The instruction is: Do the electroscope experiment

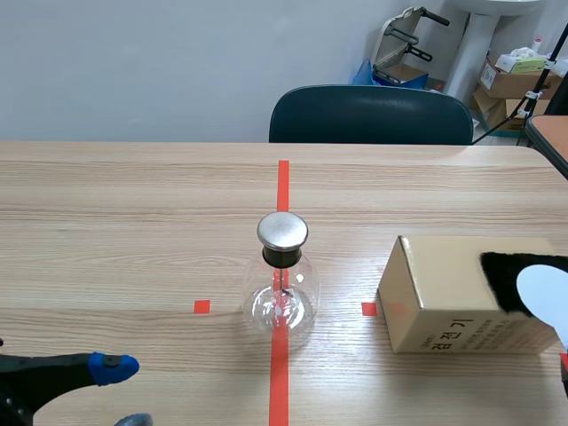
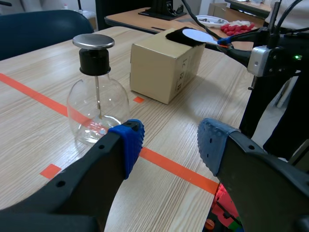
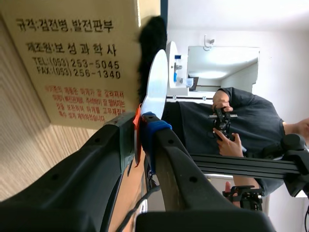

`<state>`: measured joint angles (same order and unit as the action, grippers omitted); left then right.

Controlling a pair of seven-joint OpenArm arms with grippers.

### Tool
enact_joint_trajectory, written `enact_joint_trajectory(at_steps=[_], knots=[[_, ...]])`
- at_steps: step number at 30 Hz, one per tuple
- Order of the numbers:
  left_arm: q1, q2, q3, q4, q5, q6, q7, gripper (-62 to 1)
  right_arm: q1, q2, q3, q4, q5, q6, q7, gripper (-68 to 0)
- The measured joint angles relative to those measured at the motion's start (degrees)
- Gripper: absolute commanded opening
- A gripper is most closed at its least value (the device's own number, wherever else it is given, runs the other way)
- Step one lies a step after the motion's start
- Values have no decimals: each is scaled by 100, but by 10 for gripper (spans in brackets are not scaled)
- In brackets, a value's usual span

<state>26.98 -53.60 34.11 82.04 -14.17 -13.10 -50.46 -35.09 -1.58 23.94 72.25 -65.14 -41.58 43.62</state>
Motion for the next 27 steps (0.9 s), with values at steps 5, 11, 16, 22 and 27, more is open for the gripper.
enact_joint_trajectory(at_steps=[5, 11, 16, 22, 27], knots=[[0, -129, 0, 107, -52, 2, 223, -291, 0, 2, 0, -37, -151, -2, -85, -658], [0, -577, 0, 177, -389, 2, 223, -291, 0, 81, -2, -37, -245, -9, 713, -658], [0, -802, 0, 402, -586, 4, 562, -291, 0, 79, -7, -37, -267, -17, 498, -658], [0, -852, 0, 433, -588, 0, 739, -245, -2, 81, 0, -37, -238, -17, -1016, -658], [0, -861, 0, 433, -584, -79, 730, -245, 0, 116, 20, -37, -280, -24, 339, -658]])
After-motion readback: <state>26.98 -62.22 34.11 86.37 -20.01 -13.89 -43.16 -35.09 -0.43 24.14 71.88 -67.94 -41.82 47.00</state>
